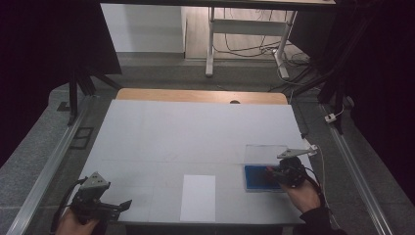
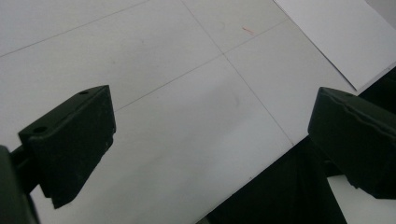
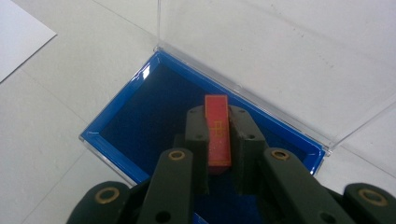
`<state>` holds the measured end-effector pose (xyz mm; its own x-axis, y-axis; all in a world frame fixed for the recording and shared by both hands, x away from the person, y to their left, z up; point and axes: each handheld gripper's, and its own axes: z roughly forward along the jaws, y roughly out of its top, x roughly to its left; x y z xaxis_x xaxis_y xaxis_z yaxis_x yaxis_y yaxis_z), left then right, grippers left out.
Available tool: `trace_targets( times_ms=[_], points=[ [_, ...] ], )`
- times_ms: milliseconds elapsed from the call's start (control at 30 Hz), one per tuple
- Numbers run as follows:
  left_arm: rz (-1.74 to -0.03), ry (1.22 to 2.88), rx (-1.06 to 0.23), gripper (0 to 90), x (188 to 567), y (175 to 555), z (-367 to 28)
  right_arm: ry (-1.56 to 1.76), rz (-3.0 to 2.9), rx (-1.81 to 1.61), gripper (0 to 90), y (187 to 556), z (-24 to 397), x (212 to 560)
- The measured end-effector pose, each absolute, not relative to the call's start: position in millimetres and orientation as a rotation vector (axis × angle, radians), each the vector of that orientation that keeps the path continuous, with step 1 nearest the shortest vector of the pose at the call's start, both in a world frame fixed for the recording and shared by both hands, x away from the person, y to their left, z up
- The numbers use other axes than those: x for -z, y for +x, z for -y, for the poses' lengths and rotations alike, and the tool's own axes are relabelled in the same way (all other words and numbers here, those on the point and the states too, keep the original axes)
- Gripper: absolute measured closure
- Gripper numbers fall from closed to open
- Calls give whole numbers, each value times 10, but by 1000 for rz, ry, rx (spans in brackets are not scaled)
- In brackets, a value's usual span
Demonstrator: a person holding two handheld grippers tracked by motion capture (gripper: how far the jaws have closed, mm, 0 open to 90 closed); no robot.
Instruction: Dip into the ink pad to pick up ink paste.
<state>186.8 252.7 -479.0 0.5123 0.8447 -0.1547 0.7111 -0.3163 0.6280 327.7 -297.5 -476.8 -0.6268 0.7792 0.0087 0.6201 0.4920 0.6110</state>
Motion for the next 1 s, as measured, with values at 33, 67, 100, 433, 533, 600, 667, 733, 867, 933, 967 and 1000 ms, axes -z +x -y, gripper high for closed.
trace_targets(
  times_ms=[33,67,100,433,533,600,667,733,867,933,967,1000],
  points=[
    [-1264,2106,-266,14,4789,1868,-2527,1188,-2470,-848,794,3277,2975,4768],
    [-1264,2106,-266,14,4790,1868,-2527,1188,-2469,-850,794,3274,2976,4764],
    [-1264,2106,-266,14,4789,1868,-2527,1188,-2469,-850,794,3274,2976,4764],
    [-1264,2105,-265,14,4790,1868,-2528,1153,-2452,-897,793,3245,2983,4705],
    [-1264,2105,-264,14,4790,1869,-2529,1151,-2446,-920,793,3229,2995,4682],
    [-1264,2105,-264,14,4790,1869,-2529,1153,-2438,-936,793,3215,3004,4665],
    [-1264,2106,-264,14,4790,1869,-2529,1151,-2434,-961,793,3203,3009,4651],
    [-1264,2105,-264,14,4790,1869,-2529,1148,-2435,-973,793,3189,3003,4637],
    [-1264,2105,-264,14,4790,1869,-2529,1137,-2438,-992,793,3157,2973,4613],
    [-1264,2105,-264,15,4790,1869,-2529,1122,-2438,-1016,793,3134,2957,4593],
    [-1264,2106,-264,15,4790,1868,-2529,1122,-2438,-1016,793,3134,2957,4593],
    [-1263,2105,-264,14,4790,1868,-2529,1125,-2432,-1029,793,3126,2950,4587]
  ],
)
